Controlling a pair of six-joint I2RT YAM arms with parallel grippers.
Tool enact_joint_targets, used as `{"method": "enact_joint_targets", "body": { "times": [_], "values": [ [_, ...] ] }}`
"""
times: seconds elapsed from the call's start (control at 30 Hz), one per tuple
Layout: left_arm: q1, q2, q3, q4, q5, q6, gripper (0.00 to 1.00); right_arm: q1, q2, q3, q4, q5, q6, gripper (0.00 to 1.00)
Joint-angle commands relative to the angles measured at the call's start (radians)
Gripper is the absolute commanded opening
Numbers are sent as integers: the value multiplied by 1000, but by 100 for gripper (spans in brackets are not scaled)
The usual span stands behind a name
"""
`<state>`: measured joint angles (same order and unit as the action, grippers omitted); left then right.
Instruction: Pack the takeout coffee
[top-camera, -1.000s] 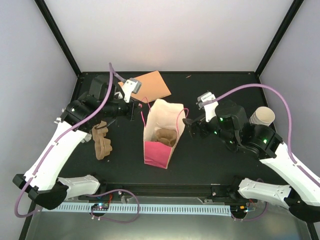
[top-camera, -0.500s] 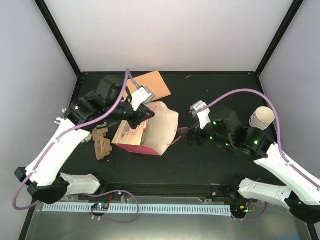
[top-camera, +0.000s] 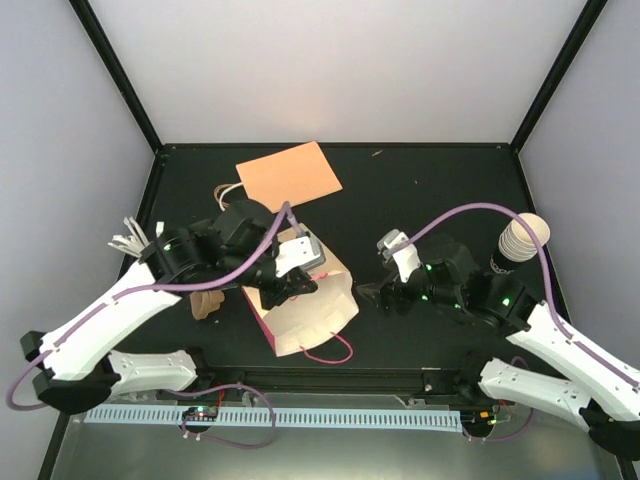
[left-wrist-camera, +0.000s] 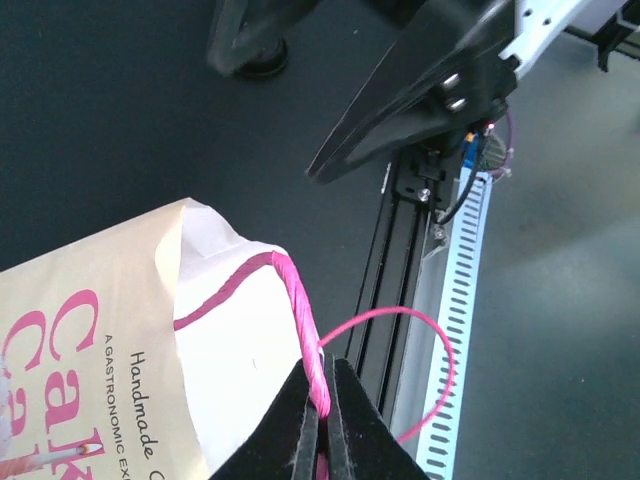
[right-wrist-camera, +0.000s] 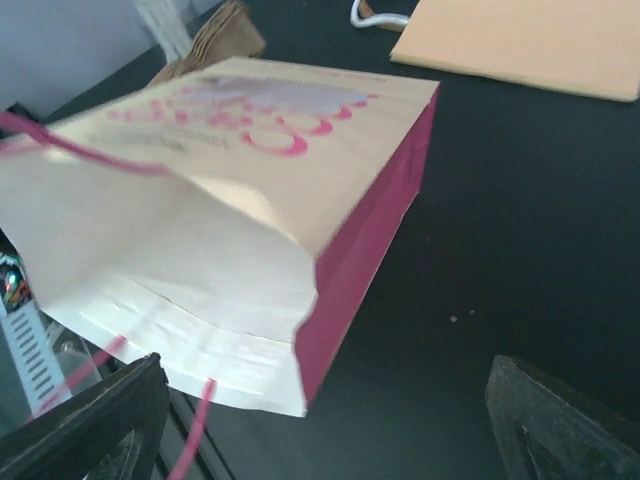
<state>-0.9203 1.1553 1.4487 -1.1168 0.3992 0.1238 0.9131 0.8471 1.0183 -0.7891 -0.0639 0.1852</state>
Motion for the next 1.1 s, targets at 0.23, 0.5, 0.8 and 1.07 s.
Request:
{"method": "enact_joint_targets", "body": {
  "times": [0.23,0.5,0.8,1.07],
  "values": [
    [-41,-120,-51,20,-33,-25,1,97,-54,-135,173,-27,1,88],
    [-41,-121,-35,100,-90,-62,1,107,-117,-96,181,-58,-23,82],
    [-41,-86,-9,133,-101,-61,2,395,-110,-120,292,71,-120,29],
    [-41,-96,-9,134,-77,-56,2,637,69,-153,391,272,-399,1]
  ]
}}
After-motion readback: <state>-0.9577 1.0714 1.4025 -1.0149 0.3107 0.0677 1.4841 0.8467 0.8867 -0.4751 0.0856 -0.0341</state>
